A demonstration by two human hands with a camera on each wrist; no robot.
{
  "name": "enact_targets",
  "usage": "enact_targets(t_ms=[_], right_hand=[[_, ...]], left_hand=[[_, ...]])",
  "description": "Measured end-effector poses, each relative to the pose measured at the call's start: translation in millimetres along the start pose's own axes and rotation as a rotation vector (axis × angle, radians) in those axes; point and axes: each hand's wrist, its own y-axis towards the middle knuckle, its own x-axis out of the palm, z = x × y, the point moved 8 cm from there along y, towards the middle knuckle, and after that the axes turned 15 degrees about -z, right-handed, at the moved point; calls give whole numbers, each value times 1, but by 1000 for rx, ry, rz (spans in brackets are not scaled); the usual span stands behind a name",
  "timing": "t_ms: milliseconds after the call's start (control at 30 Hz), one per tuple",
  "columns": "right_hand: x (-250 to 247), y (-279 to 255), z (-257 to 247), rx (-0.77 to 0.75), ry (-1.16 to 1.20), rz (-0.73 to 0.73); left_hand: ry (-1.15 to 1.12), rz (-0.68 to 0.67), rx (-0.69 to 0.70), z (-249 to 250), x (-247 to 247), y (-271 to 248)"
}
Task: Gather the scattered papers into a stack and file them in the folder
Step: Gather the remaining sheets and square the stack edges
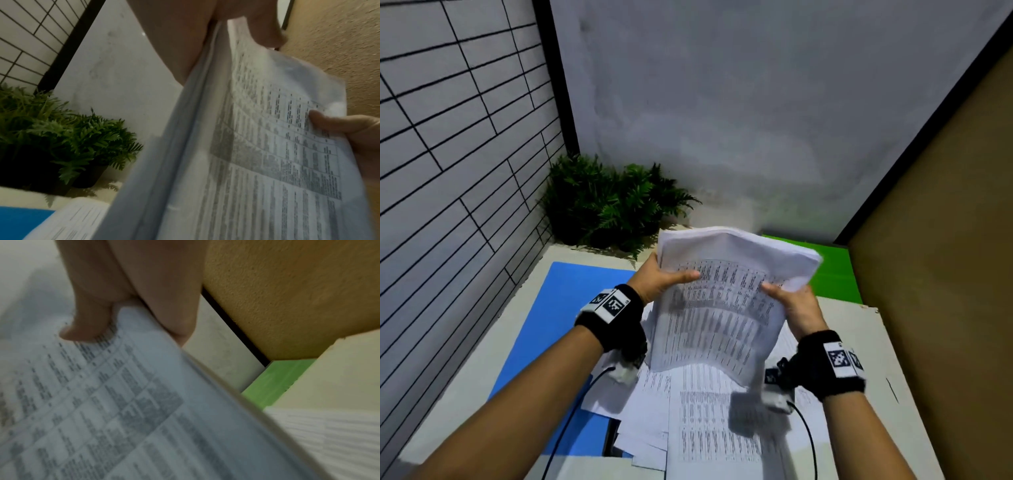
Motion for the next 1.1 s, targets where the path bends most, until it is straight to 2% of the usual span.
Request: enact_targets(t_ms=[67,133,233,333,433,533,700,767,833,867,1000,1100], right_hand=[[-10,-7,-12,-109,15,76],[-16,-14,-18,-157,46,85],[-7,-19,-6,-136,26,0],[-14,-16,-10,-152,33,26],[-16,-13,-15,-144,-13,-10],[-21,-10,-15,-122,30,13],[-28,-15,-24,-198,44,56],[-27,-16,-21,-198,24,48],[-20,-17,-9,-149,15,-6],[-22,-18,-7,-144,18,5],[-38,-25,-6,-192,128,71],[-35,-25,-2,-160,132,15]], left_hand=[[16,15,26,9,-2,-3],[32,-33,38,18,2,-5],[56,-95,2,10,15,-6],[18,-42,17,6,18,-4],[-10,-31,19,6,19,-1],[58,-38,20,8,22,8],[-3,173,79,16,6,5],[-16,112,69,11,17,4],[13,8,-12,-3,31,2],[34,3,-17,-3,32,2],[-1,72,109,21,15,1],[43,-16,26,12,26,2]])
